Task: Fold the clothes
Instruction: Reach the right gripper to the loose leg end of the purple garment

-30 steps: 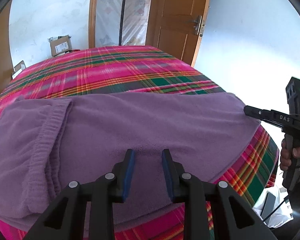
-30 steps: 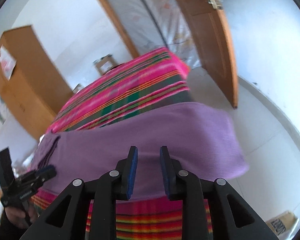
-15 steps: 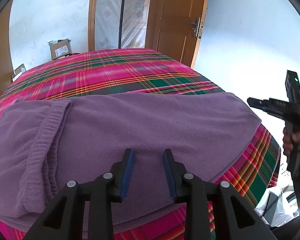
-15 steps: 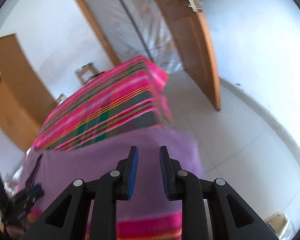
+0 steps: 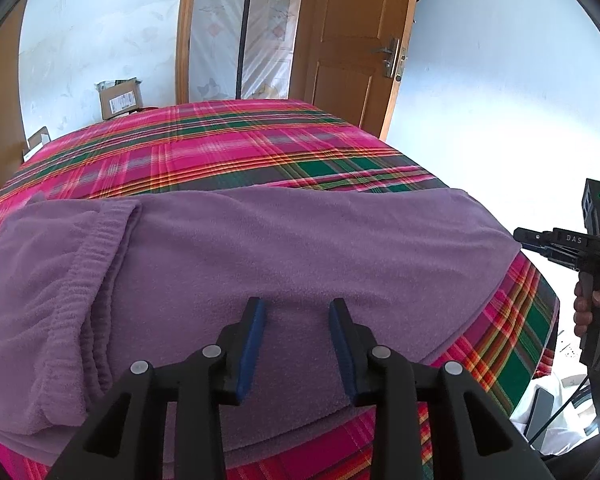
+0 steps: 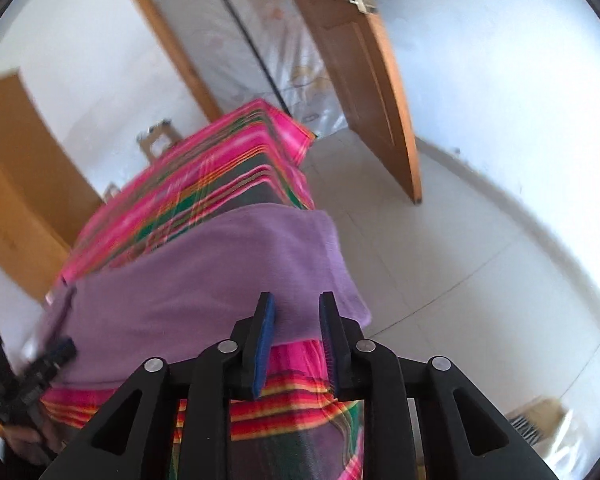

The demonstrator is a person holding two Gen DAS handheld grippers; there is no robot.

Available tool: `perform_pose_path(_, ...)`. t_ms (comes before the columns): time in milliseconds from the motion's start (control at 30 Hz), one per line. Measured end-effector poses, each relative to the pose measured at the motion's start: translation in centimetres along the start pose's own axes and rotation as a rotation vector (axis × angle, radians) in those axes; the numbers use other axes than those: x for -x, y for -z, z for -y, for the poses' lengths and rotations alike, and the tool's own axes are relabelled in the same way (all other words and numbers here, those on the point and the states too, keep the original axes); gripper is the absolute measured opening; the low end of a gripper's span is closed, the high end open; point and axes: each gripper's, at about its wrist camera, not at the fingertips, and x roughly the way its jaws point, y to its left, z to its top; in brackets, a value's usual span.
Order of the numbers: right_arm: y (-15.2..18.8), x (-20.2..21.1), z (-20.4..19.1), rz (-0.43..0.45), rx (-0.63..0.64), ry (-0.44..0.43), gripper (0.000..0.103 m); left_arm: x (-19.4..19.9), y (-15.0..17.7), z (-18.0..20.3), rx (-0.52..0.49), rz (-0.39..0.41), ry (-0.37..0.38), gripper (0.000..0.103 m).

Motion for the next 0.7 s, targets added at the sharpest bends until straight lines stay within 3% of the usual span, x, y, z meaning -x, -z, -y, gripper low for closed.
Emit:
perform_pose_path(133, 0.2, 1.1, 3.3, 0.015, -0.169, -0.035, 0.036, 0.0, 0.1, 0.0, 0.0, 0.002, -0.002, 0.035)
perform_pose_path(233, 0.9, 1.3, 6.0, 0.005, -0.345, -0.157, 0.043, 0.0, 0.1, 0.1, -0.003, 0.003, -0.008, 0.035)
perform_pose_path(300, 1.7, 0.8, 7.5, -0.016, -0.464, -0.257, 0.057, -0.1, 0.1, 0.2, -0.006, 0.002, -0.011, 0.035)
perform_pose_path(433, 3.2, -1.1, 8.4, -0.085, -0.64, -0.416, 0.058, -0.1, 0.1, 0.3, -0.01, 0.002, -0.017, 0.035)
perform_pose_path(700, 2.7, -4.7, 7.3, -0.167, -0.741, -0.53, 0.058, -0.2, 0.1, 0.2, 0.0, 0.005, -0.01, 0.035)
